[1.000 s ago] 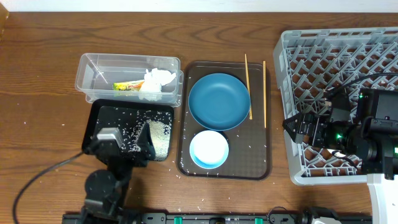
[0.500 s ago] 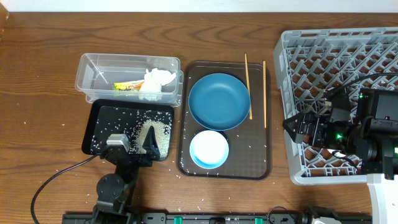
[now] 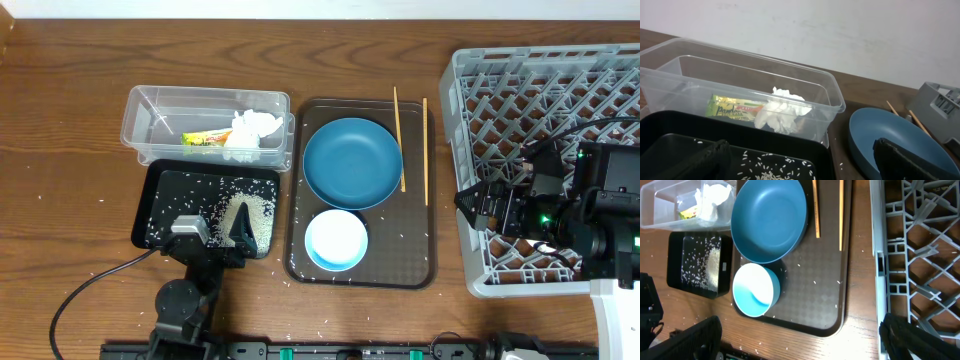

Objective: Sort waste into correct bins and load items into the dishwasher rack

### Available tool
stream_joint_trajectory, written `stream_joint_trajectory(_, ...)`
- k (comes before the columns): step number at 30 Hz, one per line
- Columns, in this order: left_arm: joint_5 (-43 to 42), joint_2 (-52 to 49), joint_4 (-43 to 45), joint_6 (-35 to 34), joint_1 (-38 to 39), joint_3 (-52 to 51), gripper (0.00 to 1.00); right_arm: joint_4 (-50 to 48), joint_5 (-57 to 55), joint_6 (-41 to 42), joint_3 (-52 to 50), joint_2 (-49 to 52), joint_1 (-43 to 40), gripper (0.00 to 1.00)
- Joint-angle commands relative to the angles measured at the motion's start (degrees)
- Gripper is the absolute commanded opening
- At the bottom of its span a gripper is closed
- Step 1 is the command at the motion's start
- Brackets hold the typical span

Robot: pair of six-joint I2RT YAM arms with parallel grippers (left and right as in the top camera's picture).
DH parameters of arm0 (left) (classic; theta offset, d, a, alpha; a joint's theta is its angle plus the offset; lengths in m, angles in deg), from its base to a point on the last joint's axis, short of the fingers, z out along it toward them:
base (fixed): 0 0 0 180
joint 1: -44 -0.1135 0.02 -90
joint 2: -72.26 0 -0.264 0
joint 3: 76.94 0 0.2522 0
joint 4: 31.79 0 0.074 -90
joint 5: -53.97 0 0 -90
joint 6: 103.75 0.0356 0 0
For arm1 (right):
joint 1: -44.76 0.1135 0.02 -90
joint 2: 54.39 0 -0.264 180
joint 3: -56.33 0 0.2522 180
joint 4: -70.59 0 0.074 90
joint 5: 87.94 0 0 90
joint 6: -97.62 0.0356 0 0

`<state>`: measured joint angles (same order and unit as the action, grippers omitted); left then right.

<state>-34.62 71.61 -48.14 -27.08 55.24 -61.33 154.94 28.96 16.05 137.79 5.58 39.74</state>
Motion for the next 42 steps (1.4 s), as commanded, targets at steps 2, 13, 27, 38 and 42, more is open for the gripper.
stream_joint_trajectory(2, -0.39, 0.31, -1.42, -0.04, -0.31, -1.62, 0.93, -0.07, -0.15, -0.81, 0.00, 0.00, 0.96, 0.99)
stream_joint_trajectory(13, -0.39, 0.31, -1.42, -0.04, -0.31, -1.62, 0.94, -11.37, 6.56, 7.89, 0.00, 1.49, 7.89, 0.91)
stream_joint_trajectory(27, -0.39, 0.31, -1.42, -0.04, -0.31, -1.62, 0.93, -18.32, -30.40, 29.49, 0.00, 24.55, 30.45, 0.91)
stream_joint_trajectory(38, -0.39, 0.31, -1.42, -0.04, -0.31, -1.62, 0.94, -31.04, -25.18, 34.07, 0.00, 43.58, 29.20, 0.66)
stream_joint_trajectory(42, -0.39, 0.31, -1.42, -0.04, -0.31, -1.62, 0.93, -31.65, -26.47, 34.40, 0.00, 46.34, 28.55, 0.54)
